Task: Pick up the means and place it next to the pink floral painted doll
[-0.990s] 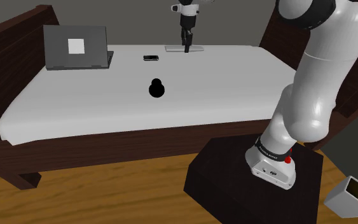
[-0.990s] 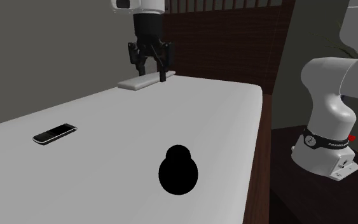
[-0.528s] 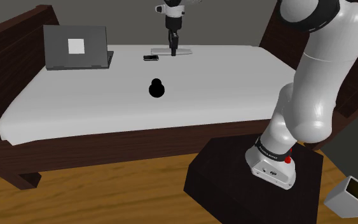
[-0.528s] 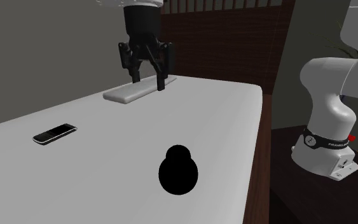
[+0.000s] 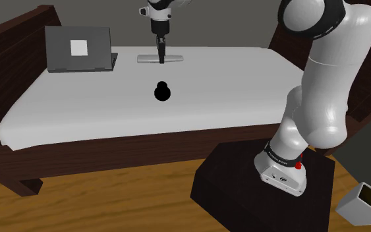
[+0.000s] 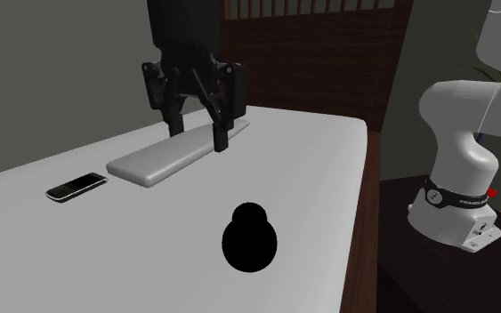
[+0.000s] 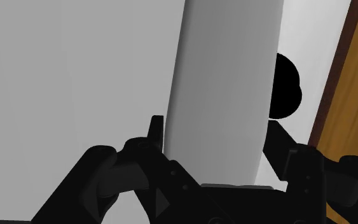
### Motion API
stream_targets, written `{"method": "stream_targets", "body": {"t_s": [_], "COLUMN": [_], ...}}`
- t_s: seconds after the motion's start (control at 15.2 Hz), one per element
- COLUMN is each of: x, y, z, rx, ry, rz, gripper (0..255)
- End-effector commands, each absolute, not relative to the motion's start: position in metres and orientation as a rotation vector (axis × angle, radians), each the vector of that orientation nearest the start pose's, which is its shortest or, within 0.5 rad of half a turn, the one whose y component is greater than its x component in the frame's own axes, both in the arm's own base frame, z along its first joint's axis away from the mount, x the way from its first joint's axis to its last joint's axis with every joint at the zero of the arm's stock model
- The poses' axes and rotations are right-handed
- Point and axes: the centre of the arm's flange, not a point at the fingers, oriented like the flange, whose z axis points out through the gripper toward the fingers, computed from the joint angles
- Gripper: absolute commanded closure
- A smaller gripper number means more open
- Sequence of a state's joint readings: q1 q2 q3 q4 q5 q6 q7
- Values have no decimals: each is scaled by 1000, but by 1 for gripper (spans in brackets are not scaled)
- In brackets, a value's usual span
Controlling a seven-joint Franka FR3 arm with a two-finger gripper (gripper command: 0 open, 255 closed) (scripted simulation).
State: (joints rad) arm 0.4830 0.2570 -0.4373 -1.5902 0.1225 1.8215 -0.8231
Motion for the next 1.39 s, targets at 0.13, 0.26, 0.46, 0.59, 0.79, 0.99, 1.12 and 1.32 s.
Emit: {"method": "stream_targets", "body": {"t_s": [0.13, 0.26, 0.46, 0.59, 0.79, 0.99, 1.12, 1.32], "x": [643, 649, 657, 662, 670, 672, 673, 673], "y": [118, 144, 183, 208, 247, 257, 257, 257], "z": [497, 497, 497, 497, 497, 487, 476, 460], "rx": [-2853, -2853, -2853, -2853, -2853, -2853, -2853, -2853], "ry": [-1290, -1290, -1290, -1290, -1290, -1290, -1290, -1290], "rz": [-6, -6, -6, -6, -6, -6, -6, -6], "gripper": [255, 255, 255, 255, 255, 255, 255, 255]}}
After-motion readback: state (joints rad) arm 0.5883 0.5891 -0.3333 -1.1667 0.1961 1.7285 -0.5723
